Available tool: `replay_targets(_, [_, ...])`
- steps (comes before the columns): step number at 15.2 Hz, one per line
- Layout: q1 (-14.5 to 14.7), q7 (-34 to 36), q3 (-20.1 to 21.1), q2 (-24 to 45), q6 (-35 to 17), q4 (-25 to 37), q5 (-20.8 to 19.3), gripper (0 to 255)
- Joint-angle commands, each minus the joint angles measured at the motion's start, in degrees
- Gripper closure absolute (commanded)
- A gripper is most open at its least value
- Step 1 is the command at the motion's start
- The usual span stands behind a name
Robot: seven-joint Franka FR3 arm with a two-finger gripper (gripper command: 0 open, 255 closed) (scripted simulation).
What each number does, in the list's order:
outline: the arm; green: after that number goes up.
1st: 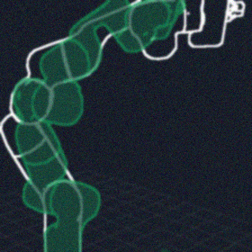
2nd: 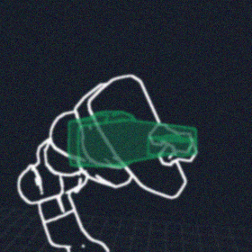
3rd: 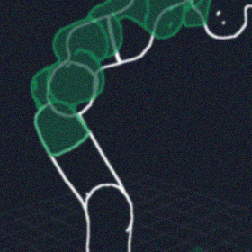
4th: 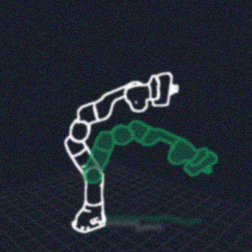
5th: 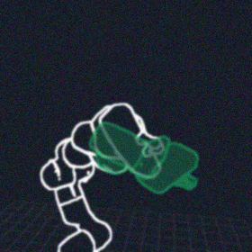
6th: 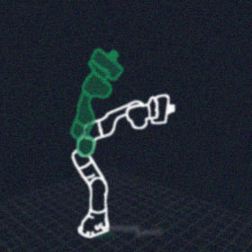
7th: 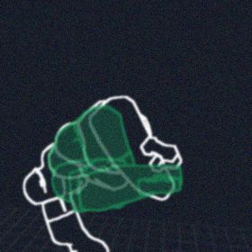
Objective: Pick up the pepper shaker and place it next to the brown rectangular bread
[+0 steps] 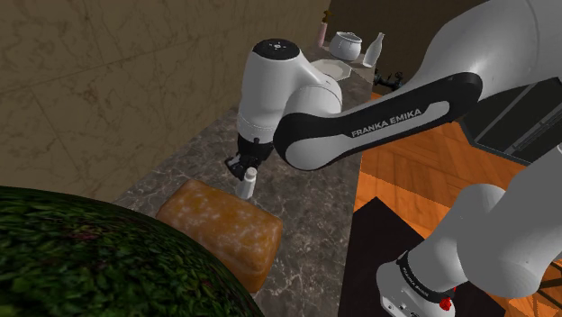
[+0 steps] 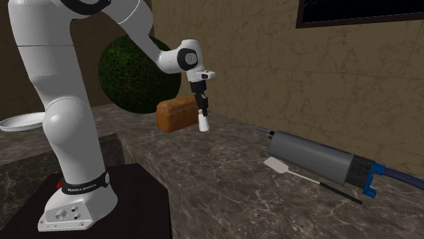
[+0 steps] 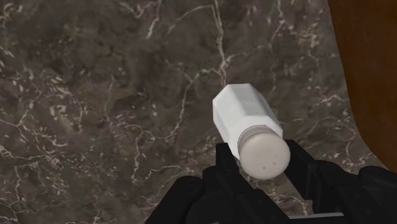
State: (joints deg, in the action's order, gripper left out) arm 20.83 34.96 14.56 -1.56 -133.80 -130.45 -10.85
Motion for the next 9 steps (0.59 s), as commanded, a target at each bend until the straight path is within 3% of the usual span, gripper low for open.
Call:
replay_targets(1, [0.0, 0.14, 0.01, 0.15, -0.39, -0.22, -0.13, 255])
replay_targets(7, [0.0, 0.14, 0.01, 0.15, -0.39, -0.22, -0.13, 255])
replay_targets(8, [0.0, 0.14, 0.01, 0.15, -0.39, -0.21, -0.13, 0])
replay_targets(9, [0.0, 0.14, 0.01, 0.15, -0.39, -0.22, -0.13, 0])
